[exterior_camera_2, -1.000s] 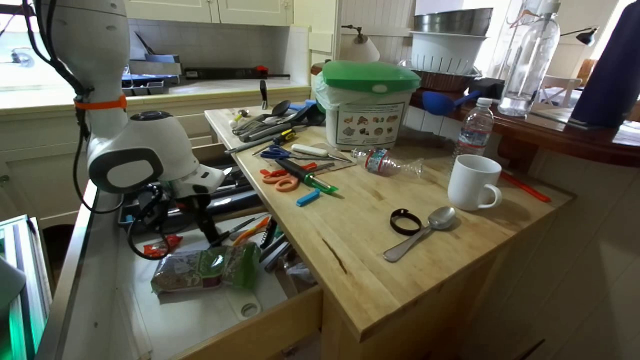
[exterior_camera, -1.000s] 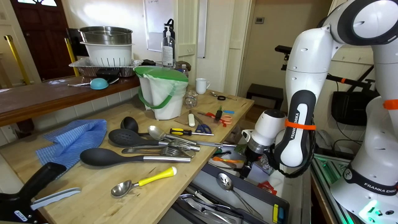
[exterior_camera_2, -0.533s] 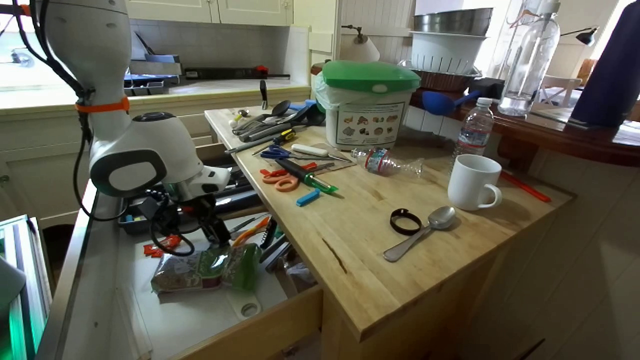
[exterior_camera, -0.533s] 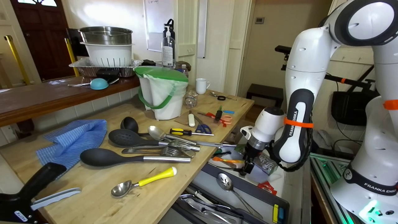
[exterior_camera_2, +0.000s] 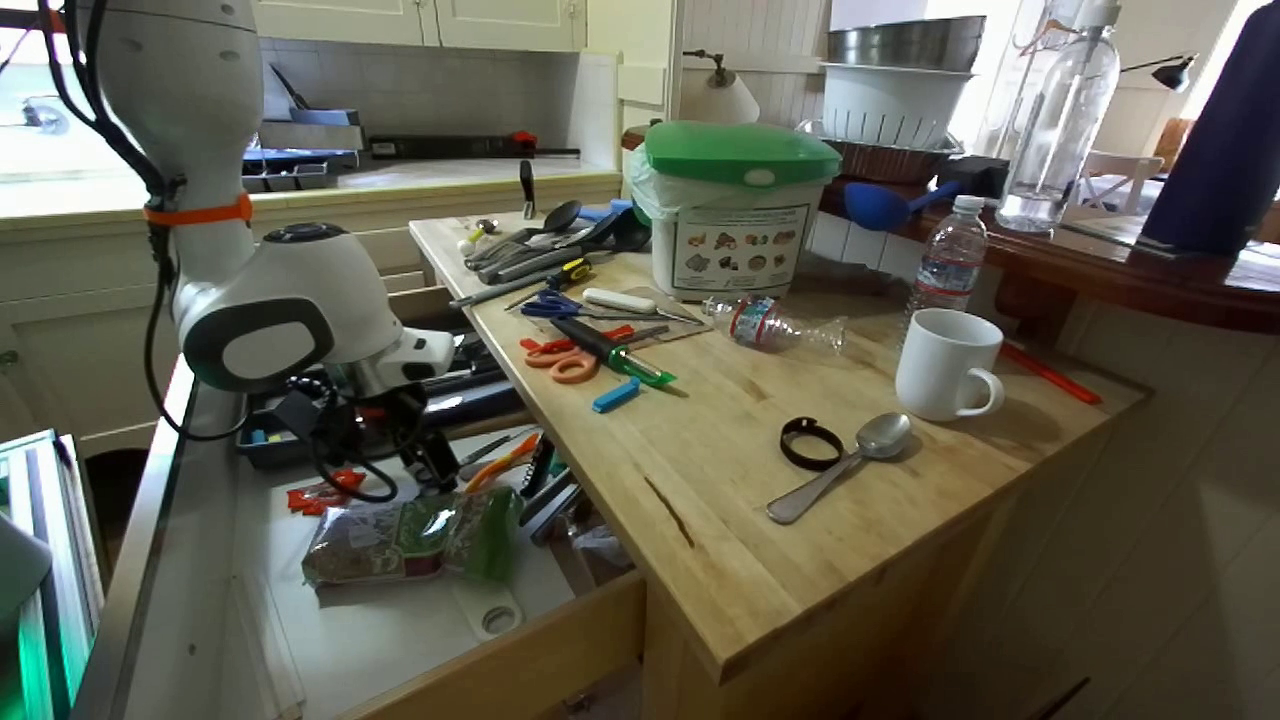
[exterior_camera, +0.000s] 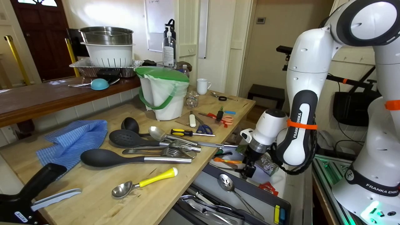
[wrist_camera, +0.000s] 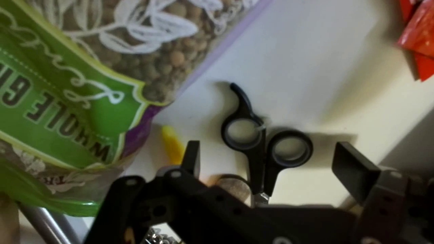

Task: Take the scissors out of the open drawer and put it on the countertop.

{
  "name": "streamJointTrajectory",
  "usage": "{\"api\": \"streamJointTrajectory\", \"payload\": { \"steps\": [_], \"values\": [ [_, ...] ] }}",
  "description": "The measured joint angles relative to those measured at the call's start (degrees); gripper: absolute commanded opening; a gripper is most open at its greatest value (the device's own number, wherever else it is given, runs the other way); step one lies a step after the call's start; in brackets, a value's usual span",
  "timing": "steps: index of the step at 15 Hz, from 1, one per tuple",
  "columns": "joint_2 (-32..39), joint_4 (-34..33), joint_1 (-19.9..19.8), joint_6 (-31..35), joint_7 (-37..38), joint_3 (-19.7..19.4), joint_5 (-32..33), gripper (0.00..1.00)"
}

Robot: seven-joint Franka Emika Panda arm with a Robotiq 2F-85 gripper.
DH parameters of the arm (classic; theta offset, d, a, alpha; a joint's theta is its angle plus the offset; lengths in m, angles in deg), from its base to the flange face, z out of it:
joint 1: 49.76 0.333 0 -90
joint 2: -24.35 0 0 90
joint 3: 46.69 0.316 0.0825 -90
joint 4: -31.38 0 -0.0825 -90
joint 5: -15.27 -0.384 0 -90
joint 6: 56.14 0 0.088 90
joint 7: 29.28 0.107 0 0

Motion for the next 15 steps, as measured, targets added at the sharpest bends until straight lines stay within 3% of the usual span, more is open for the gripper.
{"api": "streamJointTrajectory", "payload": {
  "steps": [6,8,15],
  "values": [
    [0.0,-0.2,-2.6,0.8,0.6,0.9,0.0,0.96],
    [0.0,-0.3,-3.3,0.8,1.8,1.5,-0.1,0.72],
    [-0.2,-1.0,-0.6,0.9,4.0,0.8,-4.2,0.18]
  ]
}}
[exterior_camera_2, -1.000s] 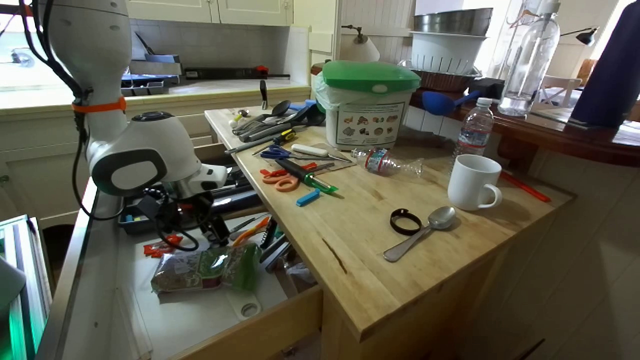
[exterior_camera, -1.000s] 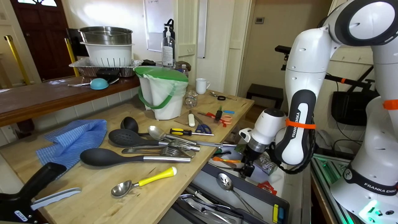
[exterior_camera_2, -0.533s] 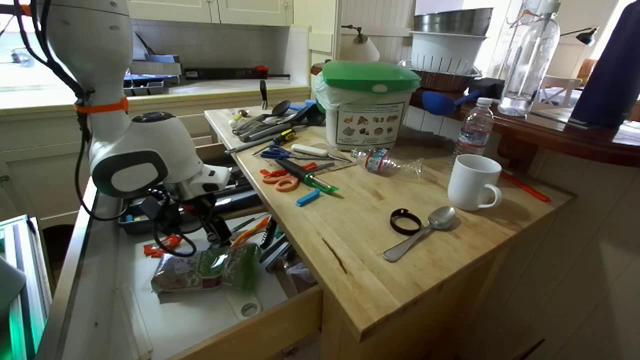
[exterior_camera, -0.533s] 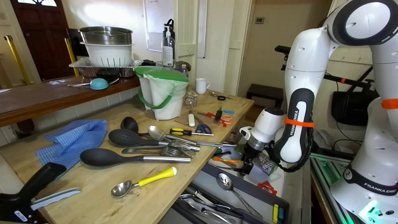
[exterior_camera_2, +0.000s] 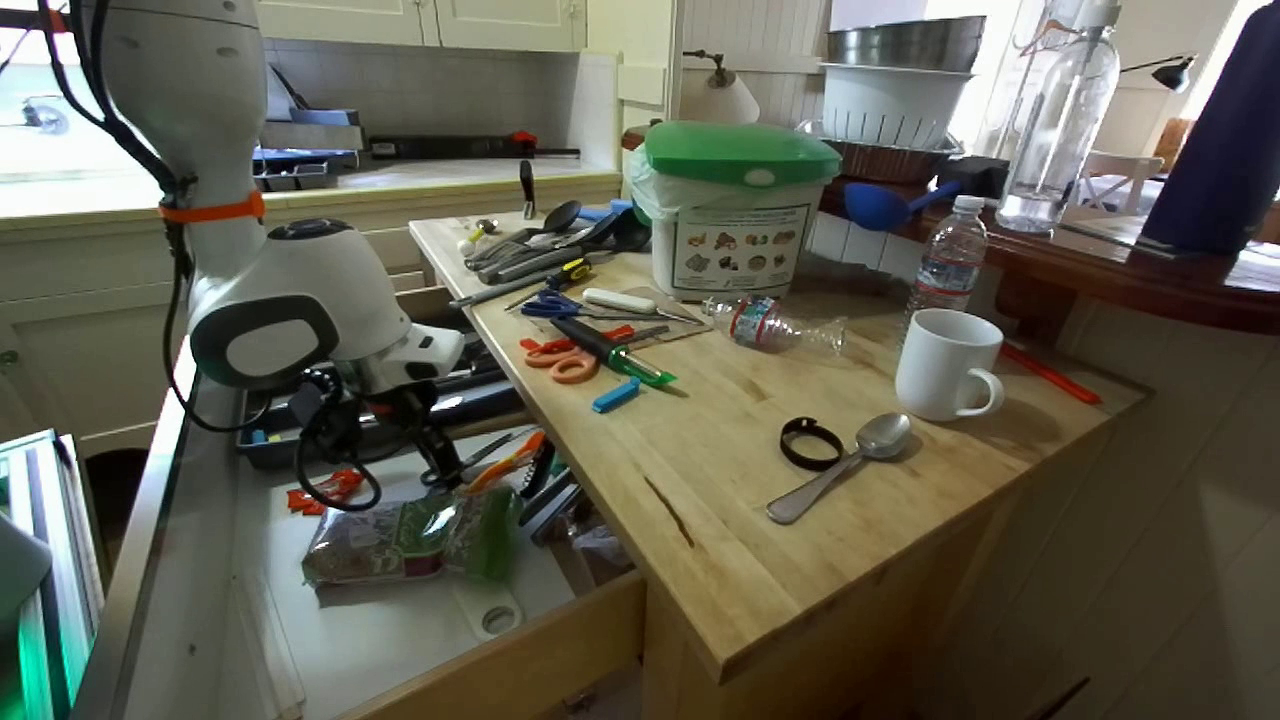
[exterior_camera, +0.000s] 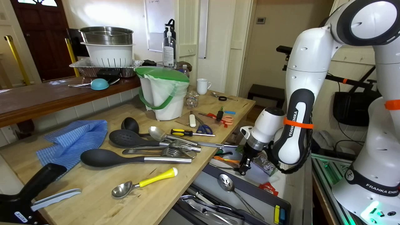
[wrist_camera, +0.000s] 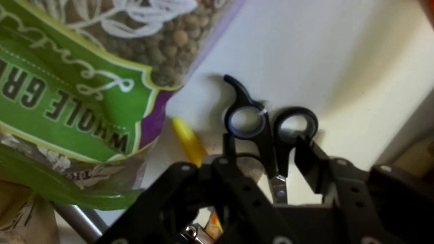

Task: Take the scissors out of the open drawer and put it on the countertop.

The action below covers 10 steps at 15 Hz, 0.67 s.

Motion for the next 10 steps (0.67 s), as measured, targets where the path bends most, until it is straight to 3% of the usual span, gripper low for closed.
{"api": "streamJointTrajectory", "payload": {
  "steps": [2,6,7,8,10],
  "values": [
    [0.0,-0.1,2.0,0.0,0.0,-0.8,-1.4,0.03],
    [0.1,-0.1,6.0,-0.1,0.0,-2.3,-3.5,0.00],
    [0.0,0.1,6.7,-0.1,0.0,-2.5,-3.9,0.26],
    [-0.2,0.4,7.7,-0.1,0.0,-2.9,-4.2,0.27],
    [-0.5,0.8,11.1,-0.1,-0.2,-5.2,-5.5,0.40]
  ]
}}
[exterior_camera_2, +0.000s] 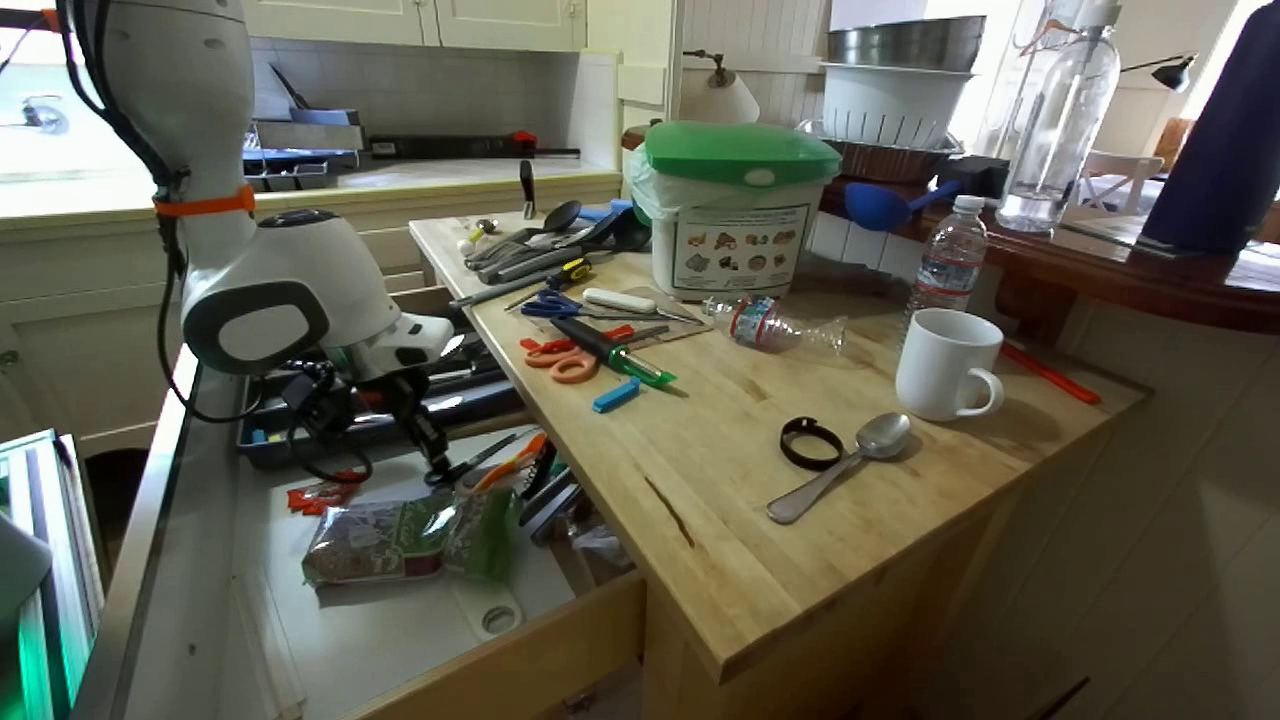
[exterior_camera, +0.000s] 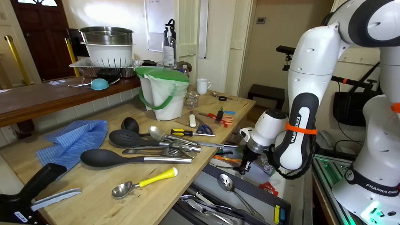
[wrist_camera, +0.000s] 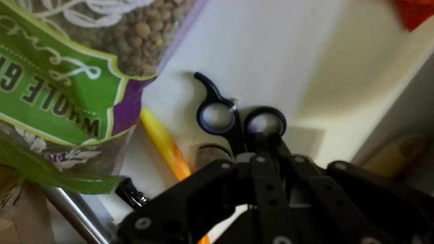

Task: Take the scissors out of the open drawer and put it on the countertop.

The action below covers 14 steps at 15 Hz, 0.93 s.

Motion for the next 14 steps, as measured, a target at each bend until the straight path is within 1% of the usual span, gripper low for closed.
{"api": "streamJointTrajectory", "payload": {
  "steps": [1,2,4,6,8,10,11,14],
  "values": [
    [0.0,-0.1,2.1,0.0,-0.4,-1.5,-0.8,0.47],
    [0.0,-0.2,3.2,0.0,-0.8,-2.2,-0.8,0.56],
    [-0.3,-0.4,3.4,0.0,-2.0,-2.1,0.0,0.69],
    [-0.7,-0.3,3.1,0.0,-3.6,-2.0,1.3,0.85],
    [-0.8,-0.4,2.3,0.0,-5.0,-1.9,3.1,0.99],
    [-0.8,-0.3,0.3,0.0,-5.7,-1.6,5.3,1.00],
    [-0.8,-0.4,-1.4,0.0,-6.0,-1.1,6.7,1.00],
    [-0.8,-0.4,-9.0,0.1,-6.2,2.1,12.0,1.00]
  ]
}}
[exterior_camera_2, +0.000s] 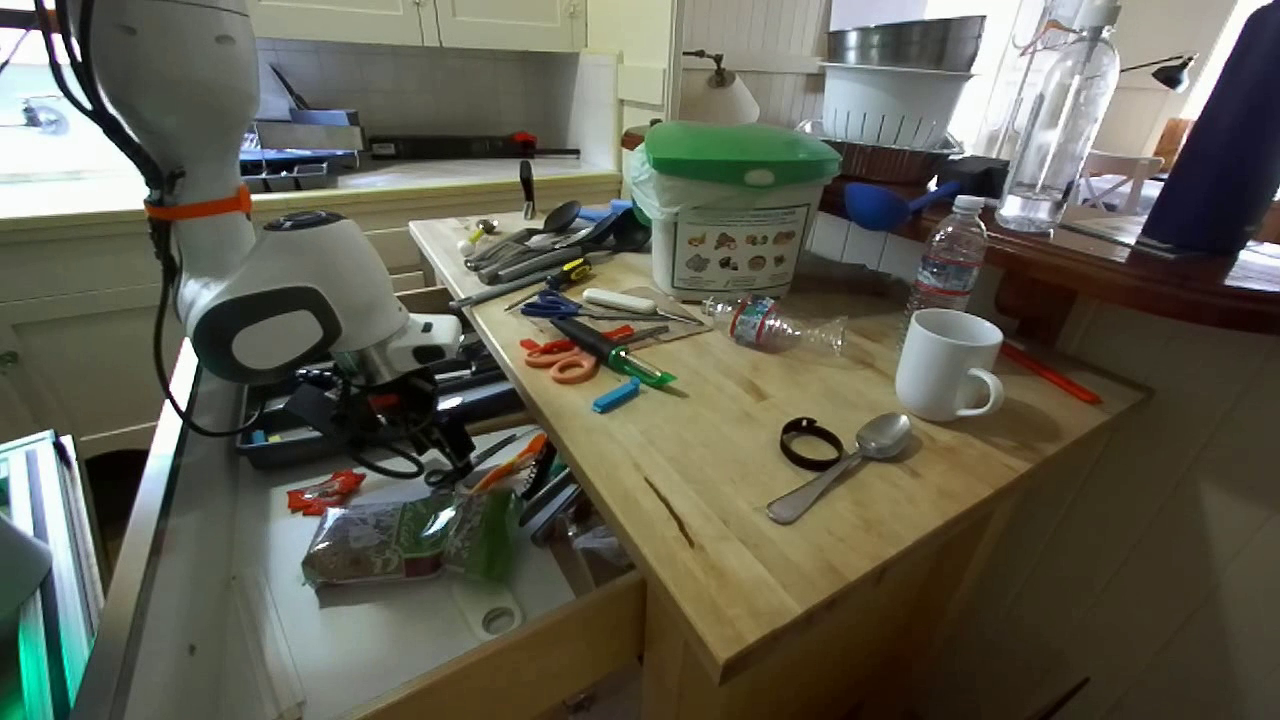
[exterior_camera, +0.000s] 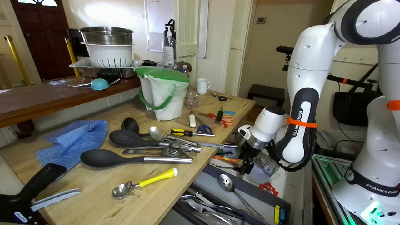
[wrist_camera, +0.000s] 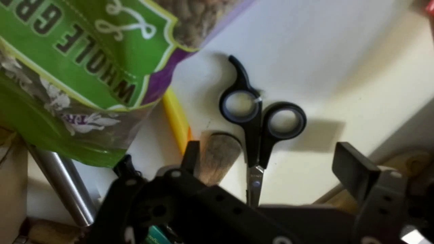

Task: Take the scissors out of the open drawer and put it on the countertop.

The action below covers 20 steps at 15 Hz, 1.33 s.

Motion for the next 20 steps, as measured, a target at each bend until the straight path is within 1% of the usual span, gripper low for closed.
{"api": "streamJointTrajectory", "payload": {
  "steps": [2,3,6,8,10,12,16,20],
  "values": [
    [0.0,0.0,-5.5,0.0,0.2,2.9,2.4,1.00],
    [0.0,0.0,-7.3,0.0,0.3,3.9,2.5,1.00],
    [0.1,0.0,-10.0,0.0,1.6,5.4,2.5,1.00],
    [0.3,0.1,-11.7,-0.2,3.2,7.1,2.5,1.00],
    [0.5,0.3,-12.5,-0.4,4.4,8.0,2.3,1.00],
    [0.8,0.3,-10.9,-0.4,4.8,7.2,0.7,1.00],
    [1.4,0.2,-5.0,-0.5,4.8,3.6,-4.7,1.00],
    [2.3,-0.8,-0.6,-2.4,4.8,1.7,-7.1,0.99]
  ]
}}
